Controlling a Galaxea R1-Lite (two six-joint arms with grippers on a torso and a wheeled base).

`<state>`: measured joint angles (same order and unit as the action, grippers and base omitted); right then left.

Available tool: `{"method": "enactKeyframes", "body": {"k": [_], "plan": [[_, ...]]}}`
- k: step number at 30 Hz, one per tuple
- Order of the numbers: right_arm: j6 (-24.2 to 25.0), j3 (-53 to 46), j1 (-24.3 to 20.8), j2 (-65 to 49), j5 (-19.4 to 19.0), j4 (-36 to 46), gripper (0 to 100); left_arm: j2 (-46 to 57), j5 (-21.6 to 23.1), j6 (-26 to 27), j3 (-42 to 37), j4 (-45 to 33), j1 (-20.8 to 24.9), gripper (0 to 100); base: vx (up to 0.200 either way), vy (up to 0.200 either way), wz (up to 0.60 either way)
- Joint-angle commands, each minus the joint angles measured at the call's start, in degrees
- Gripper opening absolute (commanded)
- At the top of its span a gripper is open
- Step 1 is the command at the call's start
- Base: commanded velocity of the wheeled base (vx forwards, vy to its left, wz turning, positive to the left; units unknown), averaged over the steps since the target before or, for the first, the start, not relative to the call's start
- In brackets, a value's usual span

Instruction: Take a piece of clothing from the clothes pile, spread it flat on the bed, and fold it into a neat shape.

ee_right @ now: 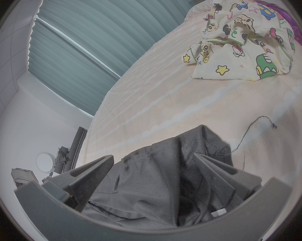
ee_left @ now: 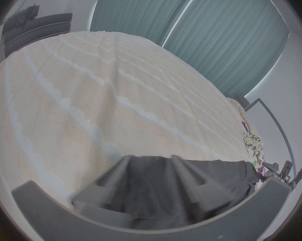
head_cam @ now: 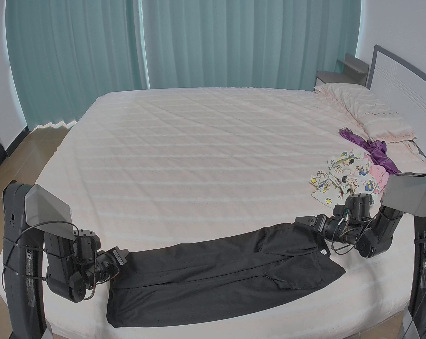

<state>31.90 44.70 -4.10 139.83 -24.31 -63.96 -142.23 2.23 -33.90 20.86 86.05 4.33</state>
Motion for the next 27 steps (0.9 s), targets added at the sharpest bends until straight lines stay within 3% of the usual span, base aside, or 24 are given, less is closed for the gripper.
{"method": "enactKeyframes", "body": {"k": [1, 8, 24, 25, 27], "plan": [[0.0, 0.0, 0.1, 0.0, 0.0, 0.0, 100, -1.1, -0.4, 0.2, 0.2, 0.0, -0.2, 0, 0.000, 0.000, 0.00], [0.0, 0.0, 0.1, 0.0, 0.0, 0.0, 100, 0.3, -4.3, -1.4, 0.3, 1.0, -2.0, 0, 0.000, 0.000, 0.00], [0.0, -0.1, 0.0, -0.1, 0.0, 0.0, 100, 0.4, -4.3, -2.1, 0.5, 1.7, -2.0, 0, 0.000, 0.000, 0.00], [0.1, -0.2, 0.0, -0.2, 0.0, 0.0, 100, 0.4, -4.3, -2.1, 0.5, 1.7, -2.0, 100, 0.000, 0.000, 0.00], [0.1, -0.4, 0.0, -0.4, 0.0, 0.0, 100, 0.2, -4.3, -2.1, 0.5, 1.7, -2.0, 100, 0.000, 0.000, 0.00]]}}
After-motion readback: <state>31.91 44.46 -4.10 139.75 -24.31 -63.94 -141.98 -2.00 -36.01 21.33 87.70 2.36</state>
